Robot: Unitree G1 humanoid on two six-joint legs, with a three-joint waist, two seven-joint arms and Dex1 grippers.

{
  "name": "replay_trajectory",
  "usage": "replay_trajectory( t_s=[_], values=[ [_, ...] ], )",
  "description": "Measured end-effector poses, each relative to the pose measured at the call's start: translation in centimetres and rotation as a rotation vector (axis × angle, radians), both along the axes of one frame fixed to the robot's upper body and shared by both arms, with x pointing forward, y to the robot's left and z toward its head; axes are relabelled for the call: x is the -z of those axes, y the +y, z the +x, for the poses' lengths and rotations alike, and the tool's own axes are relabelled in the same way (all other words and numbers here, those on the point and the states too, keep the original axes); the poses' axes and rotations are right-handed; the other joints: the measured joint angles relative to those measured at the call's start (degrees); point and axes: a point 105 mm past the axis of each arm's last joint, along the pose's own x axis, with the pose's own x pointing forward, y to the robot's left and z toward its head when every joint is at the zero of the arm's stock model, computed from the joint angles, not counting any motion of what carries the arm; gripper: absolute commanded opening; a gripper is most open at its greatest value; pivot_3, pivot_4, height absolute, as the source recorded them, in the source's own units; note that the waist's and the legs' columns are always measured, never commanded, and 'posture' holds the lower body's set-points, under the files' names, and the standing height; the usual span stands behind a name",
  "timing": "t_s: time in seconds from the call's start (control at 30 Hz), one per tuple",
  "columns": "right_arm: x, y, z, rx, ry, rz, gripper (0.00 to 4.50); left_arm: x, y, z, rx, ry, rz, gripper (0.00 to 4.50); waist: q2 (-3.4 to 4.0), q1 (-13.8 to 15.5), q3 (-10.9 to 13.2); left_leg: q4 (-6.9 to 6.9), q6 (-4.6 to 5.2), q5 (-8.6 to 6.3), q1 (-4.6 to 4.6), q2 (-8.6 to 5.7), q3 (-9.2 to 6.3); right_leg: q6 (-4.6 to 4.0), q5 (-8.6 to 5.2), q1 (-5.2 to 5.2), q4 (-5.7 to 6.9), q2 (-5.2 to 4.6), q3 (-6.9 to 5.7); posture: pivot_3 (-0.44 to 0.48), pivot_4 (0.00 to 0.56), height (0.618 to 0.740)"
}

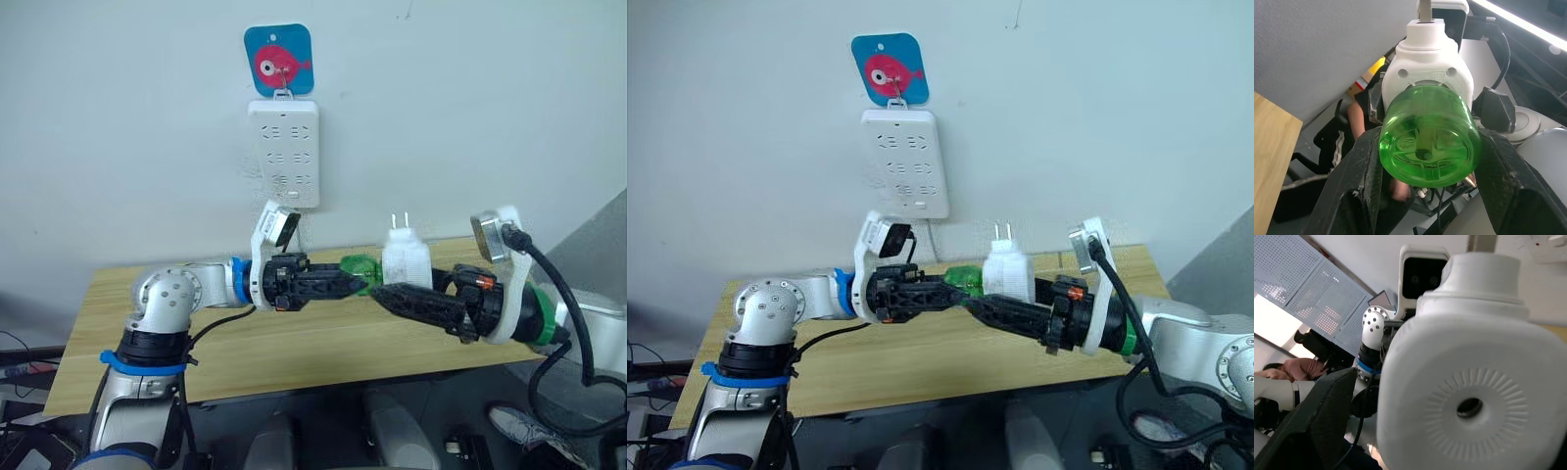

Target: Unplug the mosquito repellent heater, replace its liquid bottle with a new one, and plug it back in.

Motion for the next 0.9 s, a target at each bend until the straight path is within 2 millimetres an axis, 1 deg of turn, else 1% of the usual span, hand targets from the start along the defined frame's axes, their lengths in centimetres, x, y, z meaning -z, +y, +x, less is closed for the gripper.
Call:
replay_trajectory(
  t_s=[0.27, 0.37, 0.47, 0.53, 0.57, 0.6, 0.67, 0.73, 0.8, 0.9],
  values=[
    [0.4, -0.2, -0.3, -0.009, 0.012, -0.04, 4.5, 0.0, -0.2, 0.7, -0.042, 0.012, -0.01, 2.32, 0.0, 0.07, 0.0, 0.01, 0.0, 0.0, -0.02, -0.01, 0.0, 0.0, 0.0, -0.01, 0.0, 0.0, 0.0, -0.178, 0.162, 0.733],
    [0.6, -0.1, -1.0, -0.048, -0.002, -0.077, 4.5, -0.1, -0.3, 1.1, -0.074, 0.023, -0.022, 2.32, 0.0, 0.11, 0.0, 0.01, 0.0, 0.0, -0.02, -0.01, -0.01, 0.01, 0.0, -0.01, 0.0, 0.0, -0.01, -0.178, 0.162, 0.733],
    [1.6, 0.0, -1.9, -0.09, -0.044, -0.156, 4.5, -0.3, -0.3, 1.7, -0.101, 0.036, -0.036, 2.32, 0.0, 0.4, 0.0, 0.01, 0.0, 0.0, -0.02, -0.01, -0.01, 0.01, 0.0, -0.01, 0.0, 0.0, -0.07, -0.178, 0.162, 0.733],
    [2.4, 0.0, -2.4, -0.11, -0.089, -0.21, 4.16, -0.4, -0.4, 2.0, -0.112, 0.036, -0.032, 2.32, -0.01, 0.7, 0.0, 0.01, 0.0, 0.0, -0.02, -0.02, 0.01, 0.01, -0.01, -0.01, 0.0, 0.0, -0.11, -0.178, 0.162, 0.733],
    [3.0, -0.3, -2.5, -0.107, -0.122, -0.247, 3.98, -0.4, -0.4, 2.0, -0.113, 0.034, -0.033, 2.32, -0.01, 0.98, 0.0, 0.01, 0.0, 0.0, -0.01, -0.04, 0.03, 0.02, -0.01, -0.01, -0.01, 0.0, -0.13, -0.178, 0.162, 0.733],
    [3.5, -0.6, -2.5, -0.101, -0.139, -0.277, 3.66, -0.5, -0.4, 2.1, -0.116, 0.034, -0.034, 2.32, -0.01, 1.07, -0.01, 0.02, 0.0, 0.0, -0.01, -0.04, 0.04, 0.03, -0.01, -0.01, -0.01, 0.0, -0.15, -0.178, 0.162, 0.733],
    [4.8, -1.8, -2.1, -0.064, -0.185, -0.37, 2.95, -0.5, -0.2, 2.1, -0.119, 0.032, -0.032, 2.32, -0.04, 1.35, -0.02, 0.03, 0.0, 0.0, -0.01, -0.06, 0.07, 0.04, -0.01, 0.0, -0.02, -0.01, -0.16, -0.185, 0.157, 0.733],
    [5.4, -2.8, -1.7, -0.029, -0.238, -0.41, 2.26, -0.6, -0.1, 2.1, -0.113, 0.028, -0.027, 2.32, -0.07, 1.42, -0.05, 0.04, -0.01, 0.0, 0.0, -0.06, 0.09, 0.05, 0.0, 0.0, -0.02, -0.01, -0.16, -0.185, 0.157, 0.733],
    [5.6, -3.7, -1.1, -0.007, -0.262, -0.414, 1.55, -0.7, 0.3, 2.1, -0.108, 0.02, -0.017, 2.32, -0.09, 1.32, -0.06, 0.03, -0.01, 0.0, 0.07, -0.04, 0.16, 0.04, 0.0, 0.0, -0.01, 0.0, -0.13, -0.187, 0.155, 0.733],
    [5.2, -5.5, 0.8, 0.044, -0.284, -0.417, 0.44, -0.7, 0.8, 1.8, -0.08, 0.018, 0.009, 2.32, -0.08, 1.06, -0.06, 0.02, 0.0, 0.0, 0.2, -0.03, 0.25, 0.04, 0.0, 0.08, 0.02, 0.01, -0.06, -0.188, 0.152, 0.733]
  ],
)
